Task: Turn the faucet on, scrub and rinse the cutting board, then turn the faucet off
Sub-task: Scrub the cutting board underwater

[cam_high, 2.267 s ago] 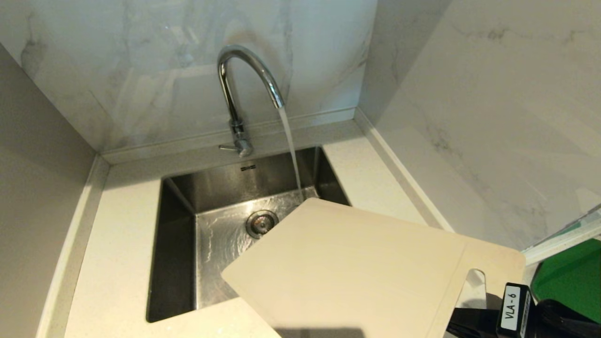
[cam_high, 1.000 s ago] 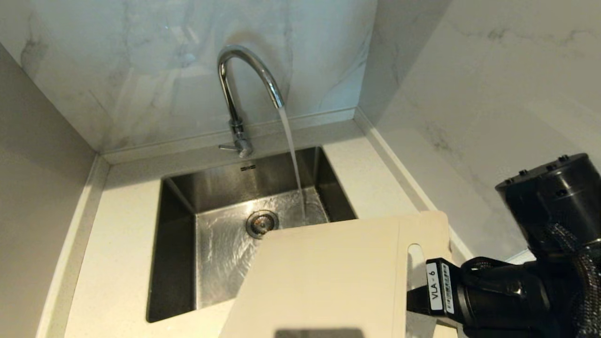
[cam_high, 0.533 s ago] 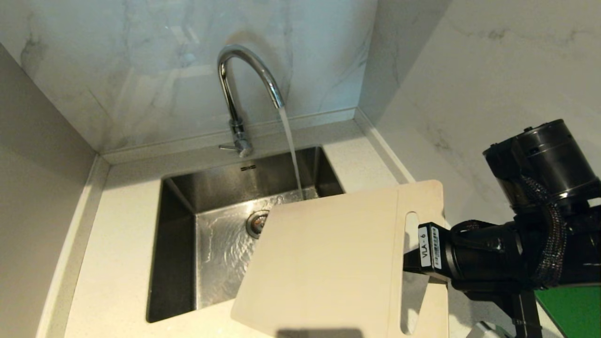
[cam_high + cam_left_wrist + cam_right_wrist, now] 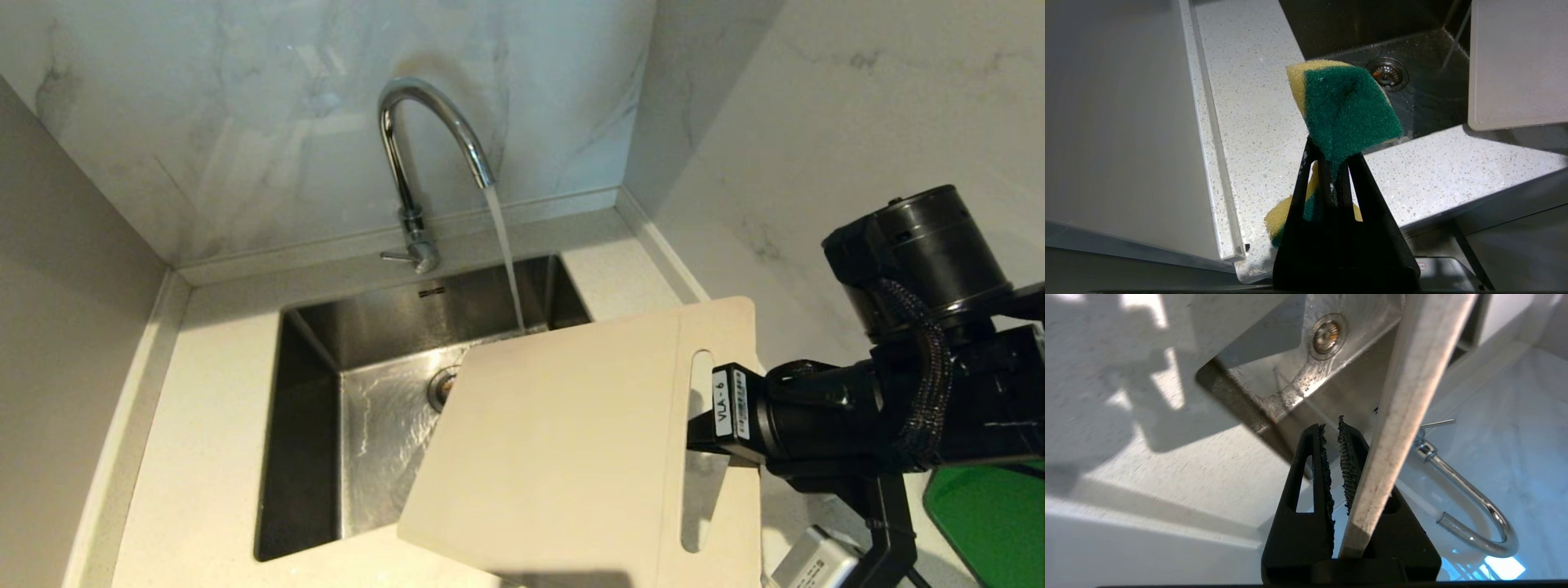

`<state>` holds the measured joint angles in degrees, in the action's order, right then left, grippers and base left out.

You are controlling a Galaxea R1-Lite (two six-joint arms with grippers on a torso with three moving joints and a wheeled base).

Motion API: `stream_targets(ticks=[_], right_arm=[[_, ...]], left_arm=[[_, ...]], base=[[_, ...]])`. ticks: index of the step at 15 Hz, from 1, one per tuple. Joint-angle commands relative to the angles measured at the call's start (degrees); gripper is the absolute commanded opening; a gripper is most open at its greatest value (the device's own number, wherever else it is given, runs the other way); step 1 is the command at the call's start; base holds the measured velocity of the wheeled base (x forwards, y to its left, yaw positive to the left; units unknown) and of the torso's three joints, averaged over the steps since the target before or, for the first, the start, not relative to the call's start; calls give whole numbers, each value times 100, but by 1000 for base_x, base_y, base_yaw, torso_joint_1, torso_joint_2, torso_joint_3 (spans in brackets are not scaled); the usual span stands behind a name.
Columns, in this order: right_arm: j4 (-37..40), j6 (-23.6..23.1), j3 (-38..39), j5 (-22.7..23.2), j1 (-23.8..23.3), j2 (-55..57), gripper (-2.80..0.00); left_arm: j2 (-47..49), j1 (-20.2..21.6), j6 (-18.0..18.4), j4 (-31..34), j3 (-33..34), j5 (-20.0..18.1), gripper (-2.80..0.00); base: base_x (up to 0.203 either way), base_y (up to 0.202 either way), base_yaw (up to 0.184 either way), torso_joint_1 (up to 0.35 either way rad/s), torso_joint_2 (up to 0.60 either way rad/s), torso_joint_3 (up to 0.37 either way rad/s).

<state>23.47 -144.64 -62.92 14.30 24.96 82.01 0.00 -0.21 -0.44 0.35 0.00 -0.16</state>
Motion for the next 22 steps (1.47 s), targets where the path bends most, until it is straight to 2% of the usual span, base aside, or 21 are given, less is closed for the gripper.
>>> stream_targets(ticks=[1, 6, 9, 13, 18, 22], right_arm=[[8, -114, -44, 196, 0, 113, -280], [8, -126, -176, 494, -87, 122, -280], [-45, -148, -224, 900, -209, 231, -280], [-307, -435, -221, 1412, -234, 487, -280], [-298, -688, -274, 1508, -228, 655, -280], [-249, -850, -627, 1738, -235, 1065, -280]], left_arm=[[9, -6, 0, 0, 0, -2, -280], [9, -6, 0, 0, 0, -2, -280], [9, -6, 0, 0, 0, -2, -280], [9, -6, 0, 0, 0, -2, -280], [9, -6, 0, 0, 0, -2, -280], [9, -6, 0, 0, 0, -2, -280]], base=[[0, 0, 0, 0, 0, 0], [0, 0, 0, 0, 0, 0], [0, 0, 0, 0, 0, 0], [0, 0, 0, 0, 0, 0], [0, 0, 0, 0, 0, 0], [0, 0, 0, 0, 0, 0]])
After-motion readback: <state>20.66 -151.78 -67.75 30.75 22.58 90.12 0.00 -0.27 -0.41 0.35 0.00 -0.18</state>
